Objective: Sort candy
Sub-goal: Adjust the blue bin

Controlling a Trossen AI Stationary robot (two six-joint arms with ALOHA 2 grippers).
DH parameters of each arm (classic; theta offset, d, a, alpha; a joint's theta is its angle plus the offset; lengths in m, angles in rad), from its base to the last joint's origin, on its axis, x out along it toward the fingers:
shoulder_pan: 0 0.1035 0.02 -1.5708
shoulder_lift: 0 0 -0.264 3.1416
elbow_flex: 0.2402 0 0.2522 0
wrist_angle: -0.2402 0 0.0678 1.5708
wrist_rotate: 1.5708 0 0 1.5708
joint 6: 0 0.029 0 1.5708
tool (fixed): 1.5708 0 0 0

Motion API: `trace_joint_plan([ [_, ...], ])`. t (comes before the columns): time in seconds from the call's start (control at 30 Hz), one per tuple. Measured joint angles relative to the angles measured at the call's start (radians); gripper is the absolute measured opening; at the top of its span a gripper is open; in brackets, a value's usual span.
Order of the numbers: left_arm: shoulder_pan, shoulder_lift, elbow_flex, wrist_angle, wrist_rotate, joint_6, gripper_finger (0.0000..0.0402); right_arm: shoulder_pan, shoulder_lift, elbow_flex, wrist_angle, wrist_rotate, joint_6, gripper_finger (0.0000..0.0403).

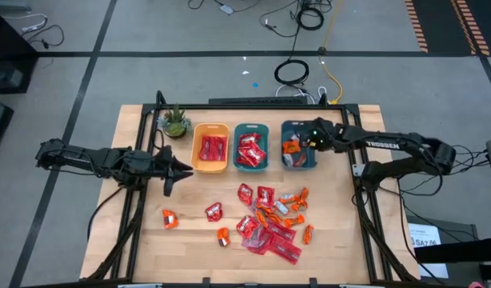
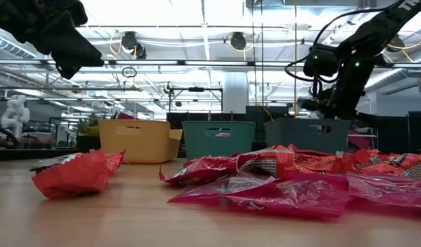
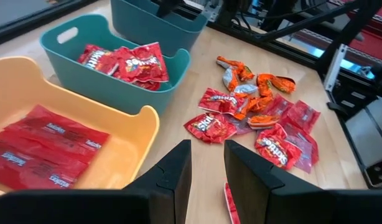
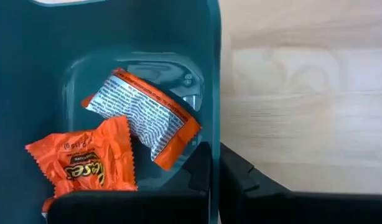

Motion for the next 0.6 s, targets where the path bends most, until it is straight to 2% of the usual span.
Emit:
trace_joint_plan([
  [0.13,0.0,0.0,0.0,0.001,-0.012,0.001,0.0105,-0.007,0.053,0.0,0.015,-0.045,-0.021,0.0001],
  [0.3,0.0,0.0,0.0,0.001,-0.013,0.001,0.0105,-0.007,0.11,0.005,0.035,-0.045,-0.042,0.0001],
  [0.47,0.0,0.0,0.0,0.0,-0.013,0.001,0.0105,-0.007,0.094,0.007,0.052,-0.054,-0.041,0.0],
  [0.6,0.0,0.0,0.0,0.0,-0.013,0.001,0.0105,-0.007,0.072,0.031,-0.009,-0.056,-0.021,0.0],
])
